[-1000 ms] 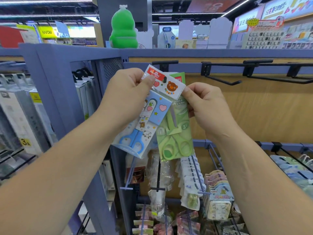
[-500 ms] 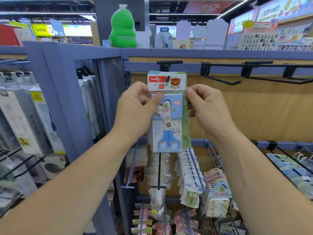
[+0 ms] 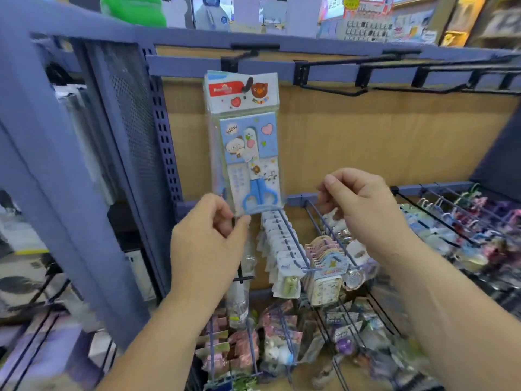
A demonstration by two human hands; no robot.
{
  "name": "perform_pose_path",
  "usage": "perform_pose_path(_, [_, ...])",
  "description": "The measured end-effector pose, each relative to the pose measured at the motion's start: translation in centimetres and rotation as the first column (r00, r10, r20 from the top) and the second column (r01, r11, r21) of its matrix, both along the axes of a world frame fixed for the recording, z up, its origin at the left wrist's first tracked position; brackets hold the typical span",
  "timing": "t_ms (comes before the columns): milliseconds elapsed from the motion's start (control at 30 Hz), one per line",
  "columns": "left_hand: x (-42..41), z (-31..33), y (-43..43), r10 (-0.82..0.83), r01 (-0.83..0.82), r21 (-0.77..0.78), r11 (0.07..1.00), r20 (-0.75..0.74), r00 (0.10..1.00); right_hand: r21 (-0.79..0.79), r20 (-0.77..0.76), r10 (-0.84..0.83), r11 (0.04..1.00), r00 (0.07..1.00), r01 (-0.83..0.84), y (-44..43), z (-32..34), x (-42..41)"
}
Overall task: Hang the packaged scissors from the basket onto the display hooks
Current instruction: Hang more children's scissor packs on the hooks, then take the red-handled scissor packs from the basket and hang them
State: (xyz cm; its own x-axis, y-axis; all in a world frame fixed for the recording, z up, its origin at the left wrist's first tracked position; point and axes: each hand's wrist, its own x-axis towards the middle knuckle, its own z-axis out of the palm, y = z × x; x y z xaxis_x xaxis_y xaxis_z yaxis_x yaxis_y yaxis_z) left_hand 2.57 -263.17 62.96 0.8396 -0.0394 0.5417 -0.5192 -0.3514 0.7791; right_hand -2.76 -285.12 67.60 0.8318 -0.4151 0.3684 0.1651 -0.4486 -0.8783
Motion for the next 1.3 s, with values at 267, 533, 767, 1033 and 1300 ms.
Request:
perform_pose_path(267, [-7.8, -4.6, -9.3, -0.162, 0.172, 0.241, 0.955, -0.061, 0.985, -0.106, -0.248, -0.157, 0.985, 0.956, 0.135, -9.4, -7.5, -12.6])
perform_pose_path(533, [-21.6, -15.9, -27.7, -0.356, 0.458, 0.670, 0.583, -0.296, 0.886, -0.096, -0.542, -0.313, 0.945, 0.780, 0.313, -25.4, -22.2, -32.1])
perform_pose_path(767, [-29.5, -22.9, -40.3, -0.433, 0.616, 0.739, 0.274, -0.478, 0.765, -0.108, -0.819, -0.297, 0.920, 0.490, 0.377, -35.6, -29.9, -45.7])
perform_pose_path(1033, [-29.8, -29.2, -46.5, -0.340, 0.663, 0.747, 0.046, -0.612, 0.714, -0.054, -0.912, -0.230, 0.888, 0.340, 0.457, -42.4, -34.3, -49.7])
perform_pose_path(1300, [-28.9, -33.8, -47.9, -0.245, 0.655, 0.756, 0.009, -0.633, 0.734, -0.101, -0.956, -0.211, 0.887, 0.202, 0.450, -46.7, -36.5, -48.9])
